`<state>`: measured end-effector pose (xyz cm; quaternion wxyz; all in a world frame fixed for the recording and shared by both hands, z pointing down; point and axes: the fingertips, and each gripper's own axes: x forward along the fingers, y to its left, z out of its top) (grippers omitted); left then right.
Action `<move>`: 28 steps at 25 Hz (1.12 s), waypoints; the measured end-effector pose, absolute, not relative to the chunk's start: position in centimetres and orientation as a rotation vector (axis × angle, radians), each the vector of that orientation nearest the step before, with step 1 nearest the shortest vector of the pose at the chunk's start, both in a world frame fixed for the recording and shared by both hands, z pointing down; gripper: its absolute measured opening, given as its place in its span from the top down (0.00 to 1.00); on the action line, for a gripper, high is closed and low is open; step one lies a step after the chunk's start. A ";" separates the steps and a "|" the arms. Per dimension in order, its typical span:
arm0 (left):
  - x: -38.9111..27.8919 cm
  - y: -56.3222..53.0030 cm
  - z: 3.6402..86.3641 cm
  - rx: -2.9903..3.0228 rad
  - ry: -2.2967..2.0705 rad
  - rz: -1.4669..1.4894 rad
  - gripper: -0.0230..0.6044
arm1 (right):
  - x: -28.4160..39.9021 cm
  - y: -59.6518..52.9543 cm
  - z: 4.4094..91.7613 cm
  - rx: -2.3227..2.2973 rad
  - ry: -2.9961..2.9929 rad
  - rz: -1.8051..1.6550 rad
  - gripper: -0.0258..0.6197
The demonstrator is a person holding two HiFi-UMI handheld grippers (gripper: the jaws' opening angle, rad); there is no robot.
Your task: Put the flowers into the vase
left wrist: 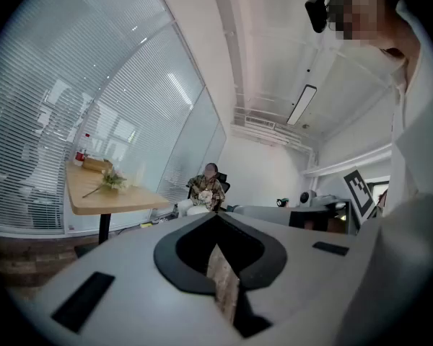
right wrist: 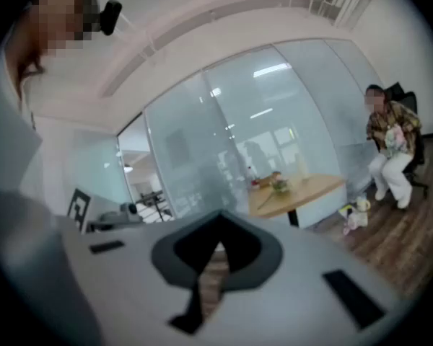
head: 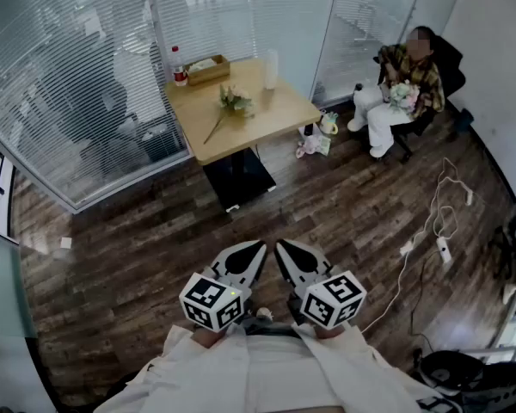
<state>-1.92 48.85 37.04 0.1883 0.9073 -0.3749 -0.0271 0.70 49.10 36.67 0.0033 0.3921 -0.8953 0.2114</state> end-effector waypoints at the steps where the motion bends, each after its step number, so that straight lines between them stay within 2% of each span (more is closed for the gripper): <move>1: -2.1 48.9 37.0 2.549 -1.059 -0.083 0.95 | 0.8 49.2 36.7 1.231 -2.804 0.662 0.94; 16: -2.1 48.5 37.9 2.501 -1.028 -0.073 0.95 | 1.2 48.7 37.5 1.237 -2.754 0.643 0.94; 22: -0.9 48.1 38.1 2.500 -1.001 -0.086 0.95 | 2.8 48.0 37.3 1.280 -2.794 0.731 0.94; 28: 1.2 47.9 38.5 2.495 -0.984 -0.087 0.95 | 5.4 47.6 36.9 1.337 -2.807 0.647 0.94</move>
